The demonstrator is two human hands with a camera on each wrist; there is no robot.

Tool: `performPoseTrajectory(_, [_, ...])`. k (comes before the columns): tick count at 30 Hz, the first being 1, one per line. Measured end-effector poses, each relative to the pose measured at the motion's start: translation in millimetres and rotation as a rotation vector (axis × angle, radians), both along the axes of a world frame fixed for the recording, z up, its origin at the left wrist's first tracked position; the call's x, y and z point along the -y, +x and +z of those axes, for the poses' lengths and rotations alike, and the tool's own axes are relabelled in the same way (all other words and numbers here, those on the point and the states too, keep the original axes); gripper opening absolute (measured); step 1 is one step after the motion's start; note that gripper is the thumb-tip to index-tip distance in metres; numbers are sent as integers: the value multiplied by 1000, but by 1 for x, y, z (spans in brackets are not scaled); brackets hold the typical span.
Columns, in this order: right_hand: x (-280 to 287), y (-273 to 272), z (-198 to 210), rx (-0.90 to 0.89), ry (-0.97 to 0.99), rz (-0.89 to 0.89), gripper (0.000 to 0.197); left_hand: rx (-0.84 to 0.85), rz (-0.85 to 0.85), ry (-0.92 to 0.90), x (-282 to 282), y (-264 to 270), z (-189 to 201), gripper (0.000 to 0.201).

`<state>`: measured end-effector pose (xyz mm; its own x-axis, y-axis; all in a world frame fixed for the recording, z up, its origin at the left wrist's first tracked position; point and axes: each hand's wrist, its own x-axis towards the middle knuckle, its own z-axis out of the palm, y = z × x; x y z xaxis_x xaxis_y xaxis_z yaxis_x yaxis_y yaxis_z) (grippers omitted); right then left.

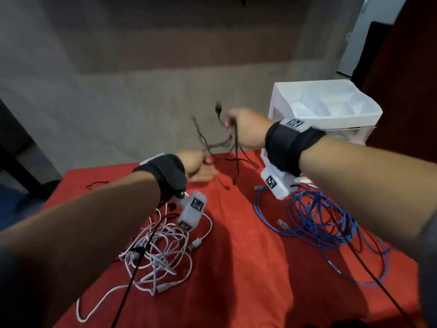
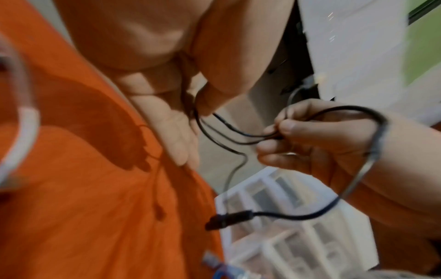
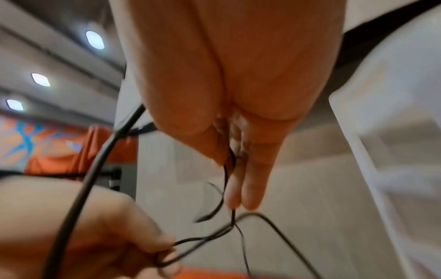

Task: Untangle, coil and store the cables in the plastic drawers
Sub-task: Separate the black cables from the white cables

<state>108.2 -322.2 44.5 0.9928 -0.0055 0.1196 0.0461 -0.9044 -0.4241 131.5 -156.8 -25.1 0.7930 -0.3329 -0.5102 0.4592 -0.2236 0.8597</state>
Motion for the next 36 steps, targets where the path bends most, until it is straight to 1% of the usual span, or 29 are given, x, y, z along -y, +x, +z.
performPoseTrajectory(1, [-3,-2,-17,-69,-88,16,22,-22,-68,106,-4,-5,-13,29])
performPoseTrajectory(2, [-6,-2,-33,-143,-137,35,22,15,-125,217,-8,-8,-23,30])
performPoseTrajectory(3, [-9,-2,-48,-210,-191,56,21,122,-189,355,-12,-13,-28,28])
performPoseTrajectory(5, [-16,-1,-67,-335,-312,108,16,465,-400,745,-23,-19,-33,28])
performPoseTrajectory(6, [-18,0,-74,-375,-371,121,12,616,-507,913,-28,-23,-32,29])
performPoseTrajectory(7, [-21,-1,-79,-404,-435,129,10,693,-583,993,-34,-25,-32,28])
performPoseTrajectory(8, [-24,-1,-80,-434,-510,137,10,708,-637,1023,-41,-25,-32,26])
performPoseTrajectory(11, [-33,-10,-74,-573,-745,163,23,600,-745,1001,-63,-23,-33,17])
performPoseTrajectory(12, [-34,-12,-71,-610,-801,176,23,557,-775,971,-69,-24,-32,16])
performPoseTrajectory(13, [-34,-13,-68,-631,-826,186,18,508,-775,905,-76,-26,-30,18])
performPoseTrajectory(14, [-33,-14,-64,-656,-811,179,12,490,-758,829,-82,-28,-28,18])
performPoseTrajectory(15, [-32,-15,-59,-693,-742,155,17,502,-706,753,-88,-30,-25,18])
performPoseTrajectory(17, [-30,-18,-49,-787,-560,129,54,617,-534,660,-100,-29,-19,19])
performPoseTrajectory(18, [-31,-20,-43,-801,-509,131,68,659,-448,630,-105,-26,-14,22])
performPoseTrajectory(19, [-32,-24,-37,-799,-516,143,76,666,-378,604,-111,-24,-9,25])
performPoseTrajectory(20, [-35,-26,-33,-791,-571,165,81,675,-342,614,-117,-22,-4,26])
performPoseTrajectory(21, [-38,-29,-28,-769,-631,181,82,695,-338,672,-124,-21,1,24])
performPoseTrajectory(22, [-41,-30,-25,-728,-680,186,81,721,-364,755,-130,-21,6,22])
performPoseTrajectory(24, [-46,-31,-17,-648,-704,195,70,756,-447,899,-144,-22,11,19])
performPoseTrajectory(27, [-60,-37,-11,-441,-653,209,46,788,-519,1030,-157,-25,10,19])
performPoseTrajectory(28, [-68,-39,-12,-371,-611,213,39,798,-521,1048,-160,-26,7,24])
performPoseTrajectory(30, [-89,-44,-15,-302,-531,234,30,770,-549,1046,-162,-30,3,36])
performPoseTrajectory(33, [-119,-48,-34,-307,-414,268,26,670,-624,963,-163,-38,-2,33])
performPoseTrajectory(36, [-137,-42,-54,-286,-252,249,21,593,-696,856,-165,-46,2,27])
